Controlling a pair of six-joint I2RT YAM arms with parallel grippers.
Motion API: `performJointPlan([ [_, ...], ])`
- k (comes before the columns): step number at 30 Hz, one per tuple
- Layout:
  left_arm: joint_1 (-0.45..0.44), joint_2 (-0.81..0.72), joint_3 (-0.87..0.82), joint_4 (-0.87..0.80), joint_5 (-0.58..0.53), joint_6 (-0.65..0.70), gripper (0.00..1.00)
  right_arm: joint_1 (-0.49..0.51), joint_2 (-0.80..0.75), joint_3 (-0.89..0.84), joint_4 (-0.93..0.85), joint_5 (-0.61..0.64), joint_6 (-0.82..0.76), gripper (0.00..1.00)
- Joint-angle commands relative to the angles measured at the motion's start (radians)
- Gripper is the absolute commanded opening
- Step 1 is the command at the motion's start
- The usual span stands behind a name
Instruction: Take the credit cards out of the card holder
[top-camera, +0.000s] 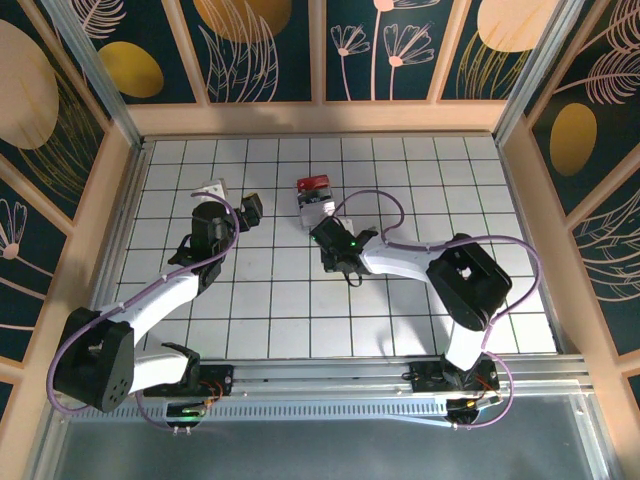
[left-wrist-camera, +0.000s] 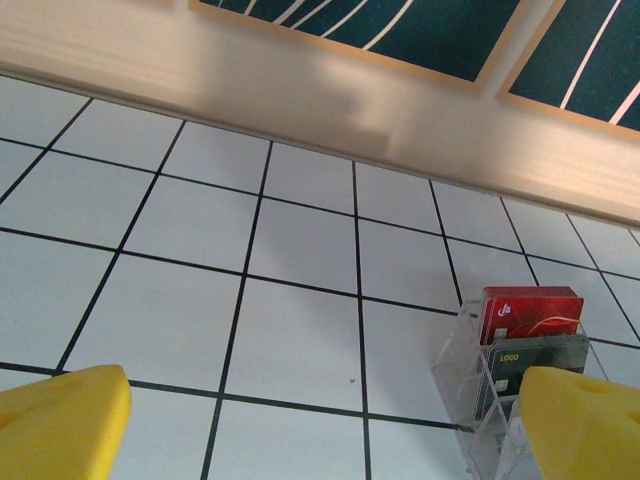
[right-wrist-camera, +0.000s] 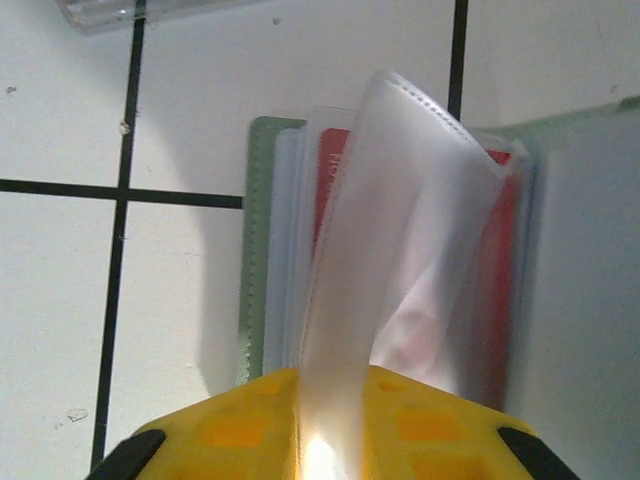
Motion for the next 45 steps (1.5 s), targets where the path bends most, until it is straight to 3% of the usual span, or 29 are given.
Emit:
performJointPlan([
  [1,0.004,-0.021,0.030,-0.009,-0.009,0.020,0.99,-0.011,-0.050,-0.019,0.028,0.004,0.010,0.17],
  [8,0.005,-0.022,0.030,-0.010,-0.006,0.021,0.99,-0.012,-0.095,-0.046,0.094,-0.070,-0.013,0.16],
  [15,0.001,-0.033,0.036,-0.010,0.036,0.036,0.99,-0.027,-0.126,-0.095,0.159,-0.162,-0.021,0.22],
  [22,-0.129,0.003,0.103,-0.082,-0.114,0.128,0.99,-0.085,-0.193,-0.181,0.203,-0.182,-0.006,0.32],
  [25,-0.162,0.027,0.117,-0.092,-0.125,0.123,0.99,-0.113,-0.217,-0.212,0.218,-0.193,-0.005,0.35],
  [45,-0.169,0.063,0.168,-0.113,-0.103,0.107,0.99,-0.236,-0.310,-0.313,0.302,-0.258,-0.021,0.46],
])
